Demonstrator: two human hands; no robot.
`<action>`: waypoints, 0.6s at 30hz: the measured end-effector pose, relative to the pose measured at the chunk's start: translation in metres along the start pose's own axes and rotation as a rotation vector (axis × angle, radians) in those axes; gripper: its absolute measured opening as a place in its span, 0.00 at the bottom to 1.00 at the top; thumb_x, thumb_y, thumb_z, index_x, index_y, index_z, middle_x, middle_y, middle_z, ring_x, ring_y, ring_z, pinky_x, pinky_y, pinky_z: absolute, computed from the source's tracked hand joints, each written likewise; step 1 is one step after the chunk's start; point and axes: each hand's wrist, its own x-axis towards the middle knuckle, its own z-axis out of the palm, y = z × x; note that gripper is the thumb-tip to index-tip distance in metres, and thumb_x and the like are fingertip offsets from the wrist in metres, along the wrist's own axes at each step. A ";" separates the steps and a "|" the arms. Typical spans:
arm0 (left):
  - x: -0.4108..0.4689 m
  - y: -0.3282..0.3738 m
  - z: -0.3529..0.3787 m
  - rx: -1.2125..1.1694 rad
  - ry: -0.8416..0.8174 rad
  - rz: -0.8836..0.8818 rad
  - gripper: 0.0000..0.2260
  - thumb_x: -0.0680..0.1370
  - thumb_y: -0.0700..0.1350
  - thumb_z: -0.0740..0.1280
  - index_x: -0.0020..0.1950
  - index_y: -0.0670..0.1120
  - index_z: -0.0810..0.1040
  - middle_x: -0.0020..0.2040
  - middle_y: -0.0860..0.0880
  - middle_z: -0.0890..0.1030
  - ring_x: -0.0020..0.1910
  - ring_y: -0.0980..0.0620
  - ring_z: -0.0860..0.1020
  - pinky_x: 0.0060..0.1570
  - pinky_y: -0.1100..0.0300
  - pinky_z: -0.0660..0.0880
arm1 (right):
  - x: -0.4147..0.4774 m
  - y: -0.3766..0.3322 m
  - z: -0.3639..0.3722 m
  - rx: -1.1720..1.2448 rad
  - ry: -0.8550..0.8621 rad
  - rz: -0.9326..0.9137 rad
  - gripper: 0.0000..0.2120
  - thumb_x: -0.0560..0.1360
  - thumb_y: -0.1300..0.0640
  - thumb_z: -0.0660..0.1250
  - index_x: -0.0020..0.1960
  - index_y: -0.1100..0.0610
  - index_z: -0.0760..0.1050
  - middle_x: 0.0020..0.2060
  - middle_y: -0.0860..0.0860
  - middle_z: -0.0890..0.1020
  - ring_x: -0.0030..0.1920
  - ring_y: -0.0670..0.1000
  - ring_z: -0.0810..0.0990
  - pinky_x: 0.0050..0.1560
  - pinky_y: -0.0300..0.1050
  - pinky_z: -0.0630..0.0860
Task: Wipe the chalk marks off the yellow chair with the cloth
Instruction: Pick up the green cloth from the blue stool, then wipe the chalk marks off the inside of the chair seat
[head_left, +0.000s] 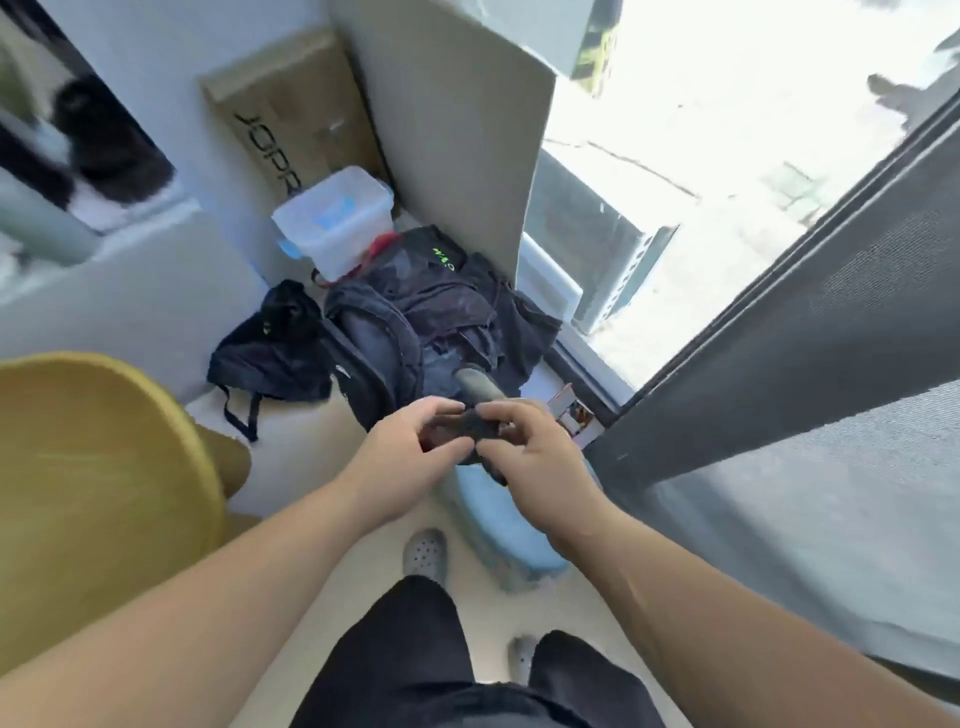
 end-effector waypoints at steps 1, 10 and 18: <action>-0.021 0.005 0.003 -0.030 0.040 0.010 0.16 0.74 0.47 0.73 0.61 0.56 0.77 0.52 0.58 0.83 0.51 0.63 0.80 0.53 0.64 0.77 | -0.013 -0.006 0.001 0.049 -0.043 0.009 0.13 0.70 0.57 0.68 0.51 0.42 0.78 0.54 0.49 0.81 0.50 0.50 0.80 0.57 0.45 0.78; -0.174 -0.011 0.006 -0.376 0.656 -0.106 0.11 0.73 0.37 0.73 0.51 0.50 0.81 0.44 0.53 0.85 0.45 0.57 0.83 0.44 0.64 0.78 | -0.110 -0.042 0.069 0.236 -0.443 0.089 0.15 0.80 0.65 0.63 0.61 0.51 0.81 0.53 0.47 0.87 0.56 0.46 0.84 0.56 0.40 0.80; -0.309 -0.111 -0.068 -0.465 0.838 -0.161 0.07 0.73 0.38 0.69 0.47 0.49 0.82 0.43 0.50 0.85 0.47 0.49 0.83 0.56 0.44 0.78 | -0.174 -0.051 0.207 -0.122 -0.603 -0.126 0.13 0.80 0.63 0.66 0.59 0.47 0.78 0.50 0.44 0.84 0.49 0.40 0.83 0.45 0.32 0.78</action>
